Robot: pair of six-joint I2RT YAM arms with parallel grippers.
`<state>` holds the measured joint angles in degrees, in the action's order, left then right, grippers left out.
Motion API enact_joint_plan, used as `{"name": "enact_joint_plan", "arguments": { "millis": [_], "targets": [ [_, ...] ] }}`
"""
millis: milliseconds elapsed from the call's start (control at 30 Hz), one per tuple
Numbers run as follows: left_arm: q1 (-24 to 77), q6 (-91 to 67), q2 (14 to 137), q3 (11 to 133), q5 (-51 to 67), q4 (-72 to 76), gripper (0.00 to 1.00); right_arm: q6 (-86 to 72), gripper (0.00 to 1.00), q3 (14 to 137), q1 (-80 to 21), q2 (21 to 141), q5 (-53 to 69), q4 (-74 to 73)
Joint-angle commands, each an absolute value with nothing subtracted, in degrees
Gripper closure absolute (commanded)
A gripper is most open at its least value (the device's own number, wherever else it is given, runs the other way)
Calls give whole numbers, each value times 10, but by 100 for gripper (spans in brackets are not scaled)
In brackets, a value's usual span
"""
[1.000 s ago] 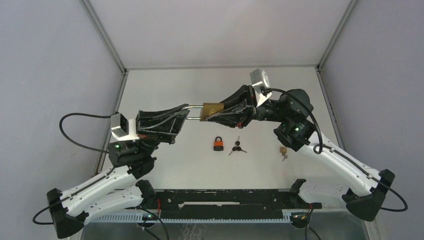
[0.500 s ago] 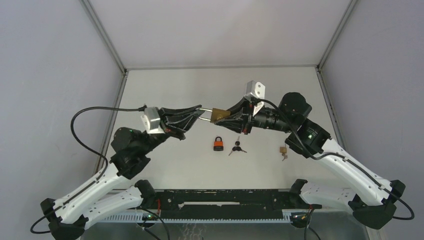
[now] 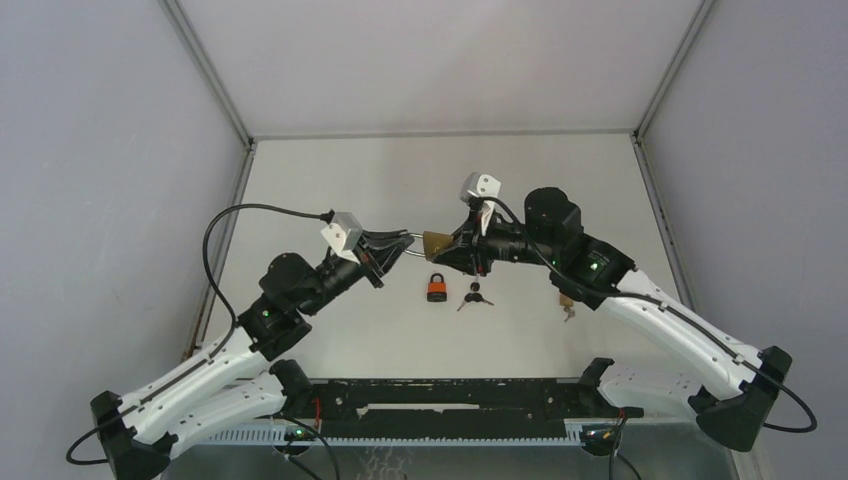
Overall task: Lock with the key
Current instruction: Lock the lock.
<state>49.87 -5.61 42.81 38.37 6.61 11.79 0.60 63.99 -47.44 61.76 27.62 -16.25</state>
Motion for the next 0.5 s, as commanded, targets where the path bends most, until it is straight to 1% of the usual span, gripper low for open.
{"name": "enact_joint_plan", "arguments": {
  "millis": [0, 133, 267, 333, 400, 467],
  "targets": [
    [592, -142, 480, 359, 300, 199, 100, -65, 100, 652, -499, 680, 259, 134],
    [597, -152, 469, 362, 324, 238, 100, -85, 100, 639, -477, 696, 342, 154],
    [603, -126, 461, 375, 350, 201, 100, -88, 100, 640, -438, 696, 427, 152],
    [603, -110, 456, 383, 362, 177, 100, -80, 100, 643, -425, 688, 436, 140],
    [603, -99, 453, 386, 367, 171, 100, -56, 100, 657, -420, 686, 409, 105],
    [604, -103, 456, 387, 367, 172, 100, -52, 100, 660, -418, 690, 402, 103]
  ]
}}
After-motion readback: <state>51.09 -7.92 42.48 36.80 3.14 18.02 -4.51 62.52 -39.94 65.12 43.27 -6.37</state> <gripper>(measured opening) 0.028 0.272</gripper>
